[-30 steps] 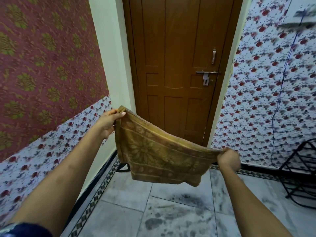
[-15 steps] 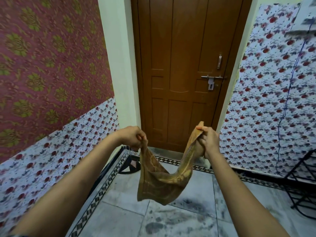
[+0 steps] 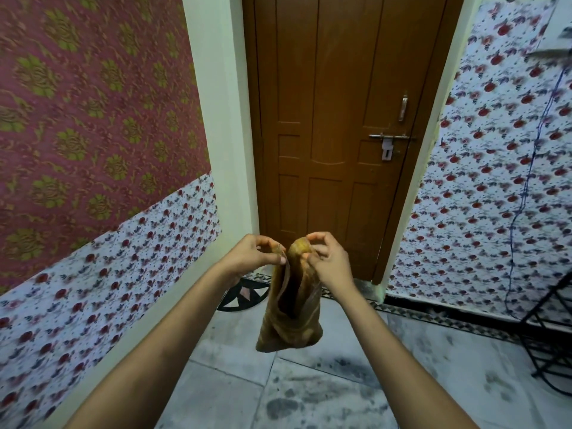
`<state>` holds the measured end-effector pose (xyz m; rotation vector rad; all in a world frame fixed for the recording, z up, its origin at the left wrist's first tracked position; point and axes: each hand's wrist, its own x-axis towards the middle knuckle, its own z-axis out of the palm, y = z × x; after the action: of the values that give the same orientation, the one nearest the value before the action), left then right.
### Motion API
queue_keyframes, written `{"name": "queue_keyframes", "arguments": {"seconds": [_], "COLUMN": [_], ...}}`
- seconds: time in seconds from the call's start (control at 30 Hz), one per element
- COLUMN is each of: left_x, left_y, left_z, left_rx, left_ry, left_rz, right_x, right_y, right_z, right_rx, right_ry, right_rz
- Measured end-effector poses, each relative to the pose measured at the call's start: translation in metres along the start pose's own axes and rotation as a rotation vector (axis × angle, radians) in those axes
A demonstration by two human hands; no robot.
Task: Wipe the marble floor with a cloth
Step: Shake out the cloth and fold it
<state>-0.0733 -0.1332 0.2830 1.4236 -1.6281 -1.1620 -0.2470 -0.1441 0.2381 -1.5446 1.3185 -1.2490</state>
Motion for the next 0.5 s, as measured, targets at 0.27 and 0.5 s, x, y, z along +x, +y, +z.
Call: {"name": "queue_keyframes", "arguments": {"seconds": [0.27, 0.5], "left_x": [-0.002, 0.000], "left_y": [0.013, 0.019], "left_z": [0.012, 0.019], "left_rx": [0.028, -0.076], "left_ry": [-0.012, 0.150], "left_rz": [0.134, 0.141], "right_x": [-0.004, -0.009], "right_y": [-0.005, -0.016], "right_z": [0.000, -0.003], "right_rx": [0.281, 0.402], "right_ry": [-0.042, -0.041], "right_rz": [0.140, 0.136]}}
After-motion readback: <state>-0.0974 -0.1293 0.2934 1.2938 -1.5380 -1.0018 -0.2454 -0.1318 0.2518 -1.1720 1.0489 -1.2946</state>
